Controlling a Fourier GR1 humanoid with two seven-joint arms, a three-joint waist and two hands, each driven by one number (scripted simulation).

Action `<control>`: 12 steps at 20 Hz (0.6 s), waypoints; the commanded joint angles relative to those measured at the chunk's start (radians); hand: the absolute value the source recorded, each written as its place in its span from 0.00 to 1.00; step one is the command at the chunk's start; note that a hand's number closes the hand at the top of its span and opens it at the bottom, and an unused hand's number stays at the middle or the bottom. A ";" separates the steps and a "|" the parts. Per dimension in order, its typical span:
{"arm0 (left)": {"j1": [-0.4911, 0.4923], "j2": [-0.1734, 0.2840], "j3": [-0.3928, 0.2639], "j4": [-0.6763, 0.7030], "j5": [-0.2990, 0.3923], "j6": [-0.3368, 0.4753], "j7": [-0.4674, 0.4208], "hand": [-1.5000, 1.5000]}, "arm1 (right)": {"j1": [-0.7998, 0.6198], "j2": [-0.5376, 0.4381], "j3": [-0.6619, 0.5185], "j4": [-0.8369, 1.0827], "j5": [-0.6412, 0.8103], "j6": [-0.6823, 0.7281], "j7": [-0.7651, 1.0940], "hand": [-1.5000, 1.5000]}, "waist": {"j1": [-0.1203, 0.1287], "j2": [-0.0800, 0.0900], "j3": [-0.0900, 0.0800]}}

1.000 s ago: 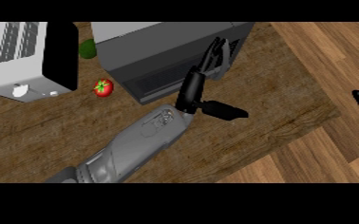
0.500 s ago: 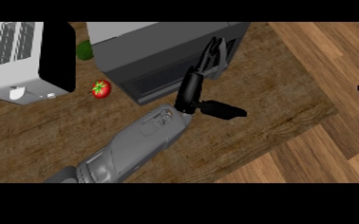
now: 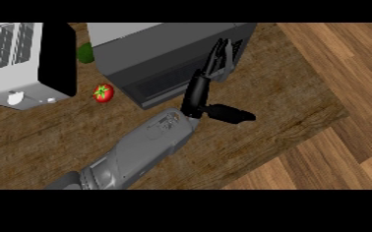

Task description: Pick up the milk, place it into the microwave and close the microwave

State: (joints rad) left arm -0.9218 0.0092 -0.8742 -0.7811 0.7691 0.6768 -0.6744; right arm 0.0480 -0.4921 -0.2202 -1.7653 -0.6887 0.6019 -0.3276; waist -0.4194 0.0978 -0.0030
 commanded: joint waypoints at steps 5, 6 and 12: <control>-0.052 -0.009 0.007 0.051 0.048 0.003 -0.002 0.00 | -0.009 -0.017 0.005 0.006 -0.037 0.017 0.021 0.00 | -0.009 0.005 0.002; -0.058 -0.009 0.008 0.051 0.055 -0.002 0.001 0.00 | -0.017 -0.029 0.003 0.003 -0.039 0.021 0.027 0.00 | -0.014 0.008 0.001; -0.055 -0.009 -0.002 0.064 0.082 -0.001 -0.017 0.00 | -0.027 -0.037 0.008 -0.002 -0.066 0.025 0.040 0.00 | -0.011 0.008 0.001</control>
State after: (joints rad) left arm -0.9305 0.0066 -0.8963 -0.7635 0.8218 0.6773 -0.7152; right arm 0.0280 -0.5189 -0.2126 -1.7695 -0.7399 0.6204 -0.2958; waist -0.4269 0.0969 -0.0026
